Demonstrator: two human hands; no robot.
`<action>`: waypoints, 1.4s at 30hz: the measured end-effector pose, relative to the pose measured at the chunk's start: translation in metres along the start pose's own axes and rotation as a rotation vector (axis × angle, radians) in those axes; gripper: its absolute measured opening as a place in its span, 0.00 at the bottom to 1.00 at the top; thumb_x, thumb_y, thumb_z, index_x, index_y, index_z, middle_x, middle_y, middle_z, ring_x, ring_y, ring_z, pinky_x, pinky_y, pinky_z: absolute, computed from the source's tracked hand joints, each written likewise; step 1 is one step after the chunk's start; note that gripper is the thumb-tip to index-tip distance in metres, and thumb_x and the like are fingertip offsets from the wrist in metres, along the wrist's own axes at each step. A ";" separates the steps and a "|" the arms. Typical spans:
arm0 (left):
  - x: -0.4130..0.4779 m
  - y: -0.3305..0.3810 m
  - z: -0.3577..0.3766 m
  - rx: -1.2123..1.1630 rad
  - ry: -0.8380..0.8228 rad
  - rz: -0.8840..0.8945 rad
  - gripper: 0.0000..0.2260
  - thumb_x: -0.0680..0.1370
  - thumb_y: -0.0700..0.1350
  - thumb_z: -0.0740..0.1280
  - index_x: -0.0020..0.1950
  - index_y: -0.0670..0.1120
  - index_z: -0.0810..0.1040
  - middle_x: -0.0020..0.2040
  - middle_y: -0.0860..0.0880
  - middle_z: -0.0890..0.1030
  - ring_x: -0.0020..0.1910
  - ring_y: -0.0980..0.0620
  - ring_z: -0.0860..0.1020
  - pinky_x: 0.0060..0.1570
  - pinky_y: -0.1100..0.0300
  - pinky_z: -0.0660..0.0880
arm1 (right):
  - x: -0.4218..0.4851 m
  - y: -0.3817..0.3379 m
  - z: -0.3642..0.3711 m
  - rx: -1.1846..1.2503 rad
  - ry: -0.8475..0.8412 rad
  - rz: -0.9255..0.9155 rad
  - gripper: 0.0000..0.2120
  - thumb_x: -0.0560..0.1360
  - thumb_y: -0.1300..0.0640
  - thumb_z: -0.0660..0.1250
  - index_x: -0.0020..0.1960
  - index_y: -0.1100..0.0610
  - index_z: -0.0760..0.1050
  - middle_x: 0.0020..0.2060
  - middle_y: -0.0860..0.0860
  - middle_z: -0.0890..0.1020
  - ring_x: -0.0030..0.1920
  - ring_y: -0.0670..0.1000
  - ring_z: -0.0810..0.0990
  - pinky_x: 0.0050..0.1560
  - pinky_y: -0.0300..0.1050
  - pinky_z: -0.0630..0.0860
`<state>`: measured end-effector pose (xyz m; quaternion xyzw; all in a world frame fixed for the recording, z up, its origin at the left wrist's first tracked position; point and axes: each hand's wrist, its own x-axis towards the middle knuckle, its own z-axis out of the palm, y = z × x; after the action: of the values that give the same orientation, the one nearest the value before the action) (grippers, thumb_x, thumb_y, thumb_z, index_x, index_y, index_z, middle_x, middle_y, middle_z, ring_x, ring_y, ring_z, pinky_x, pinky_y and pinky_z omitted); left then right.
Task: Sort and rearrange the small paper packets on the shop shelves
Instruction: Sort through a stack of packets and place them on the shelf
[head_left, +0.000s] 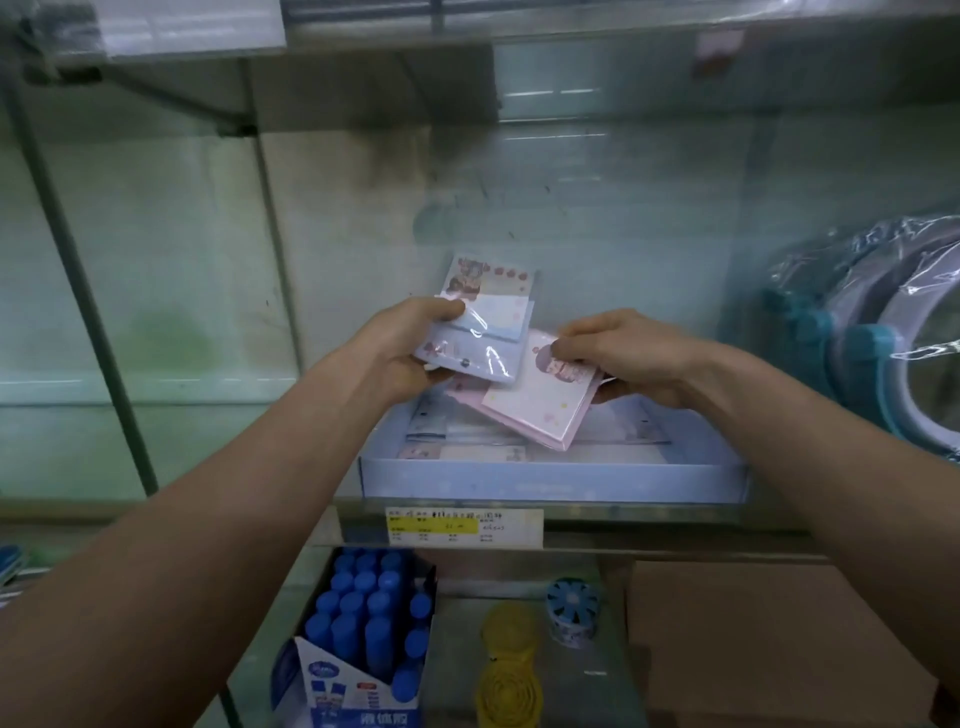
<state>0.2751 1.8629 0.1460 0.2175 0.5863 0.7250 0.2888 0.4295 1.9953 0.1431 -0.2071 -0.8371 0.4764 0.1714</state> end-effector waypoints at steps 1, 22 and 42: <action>0.001 0.003 -0.001 -0.013 0.005 0.014 0.08 0.78 0.40 0.65 0.56 0.43 0.75 0.51 0.42 0.80 0.48 0.43 0.79 0.54 0.48 0.76 | 0.001 -0.002 0.006 -0.024 -0.038 0.014 0.07 0.77 0.57 0.66 0.53 0.58 0.79 0.41 0.52 0.82 0.40 0.48 0.79 0.39 0.40 0.77; -0.006 -0.003 -0.010 0.049 0.076 0.031 0.08 0.77 0.37 0.65 0.56 0.42 0.76 0.47 0.43 0.80 0.40 0.48 0.78 0.41 0.55 0.76 | -0.005 -0.006 0.050 -0.457 -0.168 -0.024 0.15 0.73 0.57 0.72 0.57 0.60 0.77 0.48 0.51 0.79 0.41 0.46 0.77 0.37 0.36 0.78; -0.026 -0.001 0.008 0.041 -0.040 -0.182 0.02 0.78 0.38 0.64 0.46 0.41 0.74 0.43 0.42 0.77 0.35 0.50 0.75 0.23 0.67 0.73 | -0.002 -0.005 -0.002 0.369 0.190 0.083 0.12 0.76 0.67 0.66 0.58 0.63 0.77 0.36 0.55 0.78 0.24 0.46 0.79 0.23 0.34 0.76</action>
<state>0.2996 1.8511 0.1475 0.1836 0.6124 0.6792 0.3605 0.4309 1.9935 0.1481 -0.2506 -0.7063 0.6067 0.2650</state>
